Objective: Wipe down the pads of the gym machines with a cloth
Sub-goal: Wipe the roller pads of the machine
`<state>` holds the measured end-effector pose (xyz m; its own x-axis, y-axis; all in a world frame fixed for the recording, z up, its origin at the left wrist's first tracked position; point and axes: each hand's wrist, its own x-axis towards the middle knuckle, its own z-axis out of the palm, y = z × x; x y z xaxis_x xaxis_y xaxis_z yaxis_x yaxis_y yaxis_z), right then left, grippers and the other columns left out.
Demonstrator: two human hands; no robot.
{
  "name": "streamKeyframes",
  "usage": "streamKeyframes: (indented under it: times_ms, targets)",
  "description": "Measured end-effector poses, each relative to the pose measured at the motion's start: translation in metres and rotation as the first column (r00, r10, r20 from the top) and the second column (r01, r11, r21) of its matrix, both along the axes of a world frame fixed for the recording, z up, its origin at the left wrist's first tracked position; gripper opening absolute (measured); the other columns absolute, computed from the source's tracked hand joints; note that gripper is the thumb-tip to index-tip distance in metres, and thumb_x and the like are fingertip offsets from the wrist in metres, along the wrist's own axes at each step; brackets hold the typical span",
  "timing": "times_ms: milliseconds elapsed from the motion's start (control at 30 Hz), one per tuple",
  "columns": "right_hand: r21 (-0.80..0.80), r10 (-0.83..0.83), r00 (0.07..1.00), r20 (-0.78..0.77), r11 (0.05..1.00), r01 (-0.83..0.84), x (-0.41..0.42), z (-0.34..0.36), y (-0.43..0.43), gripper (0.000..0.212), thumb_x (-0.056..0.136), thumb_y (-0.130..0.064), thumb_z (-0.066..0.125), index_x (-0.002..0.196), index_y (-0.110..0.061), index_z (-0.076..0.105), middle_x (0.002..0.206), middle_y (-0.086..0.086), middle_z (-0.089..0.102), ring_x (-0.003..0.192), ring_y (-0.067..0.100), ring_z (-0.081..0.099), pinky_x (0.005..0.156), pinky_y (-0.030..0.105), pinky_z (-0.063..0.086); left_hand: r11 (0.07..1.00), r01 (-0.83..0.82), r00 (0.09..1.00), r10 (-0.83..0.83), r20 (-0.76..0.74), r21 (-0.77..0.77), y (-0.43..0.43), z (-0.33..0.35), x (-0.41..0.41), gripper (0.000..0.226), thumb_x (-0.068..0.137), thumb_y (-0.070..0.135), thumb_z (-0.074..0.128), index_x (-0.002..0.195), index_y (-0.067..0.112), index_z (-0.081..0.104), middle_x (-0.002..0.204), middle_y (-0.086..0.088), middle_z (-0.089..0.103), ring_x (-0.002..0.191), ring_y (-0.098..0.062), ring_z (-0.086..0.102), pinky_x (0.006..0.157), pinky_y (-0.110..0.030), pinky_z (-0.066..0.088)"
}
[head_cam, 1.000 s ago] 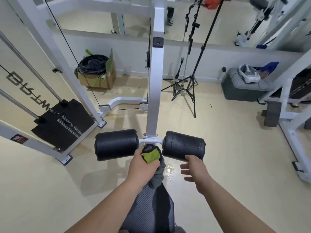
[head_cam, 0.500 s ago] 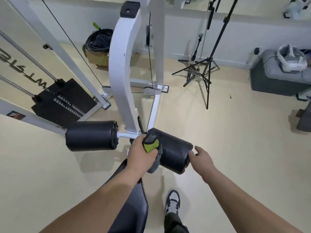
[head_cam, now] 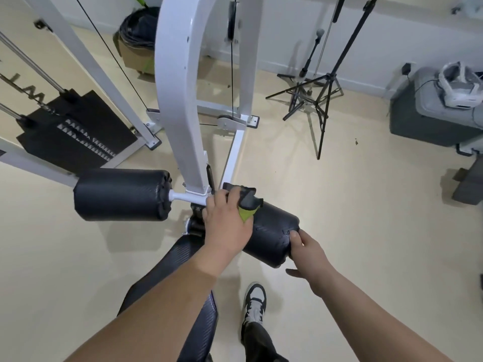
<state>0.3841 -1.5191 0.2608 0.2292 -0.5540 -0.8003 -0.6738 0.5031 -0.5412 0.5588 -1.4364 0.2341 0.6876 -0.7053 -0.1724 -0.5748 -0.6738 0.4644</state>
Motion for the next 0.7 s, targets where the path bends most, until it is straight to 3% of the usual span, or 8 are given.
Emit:
streamKeyframes:
  times_ms: [200,300,367,433,500,567,633,700]
  targets:
    - [0.061,0.084,0.996,-0.036,0.995,-0.082,-0.015,0.000,-0.011,0.026,0.100,-0.029,0.057,0.119,-0.042,0.068,0.101,-0.003,0.077,0.099,0.023,0.071,0.082,0.045,0.063,0.893,0.399,0.905,-0.420,-0.065,-0.207,0.017,0.002,-0.071,0.070,0.075,0.022,0.068,0.142,0.027,0.046,0.133,-0.006,0.046,0.116,-0.031,0.045,0.096,-0.046,0.046]
    - [0.047,0.111,0.991,-0.076,0.993,-0.108,-0.013,0.007,-0.013,0.025,0.100,-0.054,0.051,0.117,-0.045,0.067,0.110,0.011,0.072,0.107,0.032,0.069,0.081,0.042,0.060,0.799,0.583,0.813,-0.577,0.085,-0.147,0.021,-0.004,-0.013,0.068,0.073,0.023,0.070,0.139,0.026,0.052,0.126,-0.007,0.051,0.109,-0.030,0.048,0.091,-0.043,0.047]
    - [0.038,0.121,0.989,-0.090,0.992,-0.118,-0.012,0.007,-0.015,0.029,0.101,-0.058,0.047,0.118,-0.042,0.066,0.111,0.013,0.070,0.108,0.032,0.068,0.085,0.044,0.059,0.875,0.469,0.882,-0.456,0.118,-0.118,0.022,-0.008,0.018,0.068,0.072,0.023,0.073,0.136,0.027,0.052,0.120,-0.004,0.049,0.107,-0.029,0.048,0.090,-0.046,0.049]
    - [0.057,0.127,0.987,-0.096,0.991,-0.122,-0.011,0.008,-0.017,0.029,0.101,-0.059,0.045,0.112,-0.042,0.066,0.109,0.011,0.070,0.104,0.029,0.069,0.087,0.045,0.059,0.973,0.168,0.986,-0.164,0.037,-0.161,0.017,-0.007,0.012,0.066,0.072,0.018,0.076,0.134,0.025,0.054,0.118,-0.004,0.048,0.106,-0.029,0.046,0.092,-0.048,0.050]
    - [0.089,0.116,0.988,-0.099,0.990,-0.107,-0.010,0.008,-0.019,0.029,0.101,-0.059,0.046,0.107,-0.041,0.067,0.107,0.008,0.071,0.100,0.027,0.069,0.083,0.043,0.059,0.979,-0.044,0.997,0.031,-0.068,-0.200,0.005,-0.003,-0.025,0.060,0.072,0.016,0.072,0.130,0.024,0.060,0.116,-0.004,0.050,0.103,-0.029,0.045,0.091,-0.046,0.049]
    - [0.112,0.088,0.991,-0.096,0.991,-0.077,-0.013,0.004,-0.024,0.024,0.103,-0.045,0.050,0.109,-0.033,0.070,0.106,0.008,0.073,0.093,0.026,0.070,0.079,0.041,0.058,0.967,0.023,0.991,-0.055,-0.120,-0.254,-0.005,0.001,-0.070,0.057,0.072,0.017,0.067,0.129,0.024,0.060,0.116,-0.004,0.051,0.100,-0.029,0.046,0.089,-0.044,0.050]
    - [0.138,0.091,0.986,-0.138,0.988,-0.072,-0.019,0.000,-0.028,0.016,0.100,-0.015,0.056,0.108,-0.014,0.069,0.096,0.011,0.072,0.081,0.028,0.064,0.079,0.045,0.057,0.943,0.213,0.955,-0.256,-0.149,-0.255,-0.003,0.005,-0.099,0.065,0.072,0.014,0.065,0.135,0.025,0.053,0.122,-0.004,0.048,0.104,-0.027,0.046,0.095,-0.043,0.049]
    - [0.171,0.158,0.960,-0.231,0.978,-0.119,-0.031,-0.005,-0.021,0.006,0.093,-0.005,0.059,0.094,-0.006,0.064,0.082,0.009,0.061,0.072,0.024,0.053,0.073,0.037,0.056,0.912,0.329,0.922,-0.366,-0.125,-0.246,0.000,0.004,-0.091,0.072,0.070,0.012,0.068,0.138,0.027,0.050,0.124,-0.004,0.046,0.109,-0.026,0.046,0.098,-0.041,0.049]
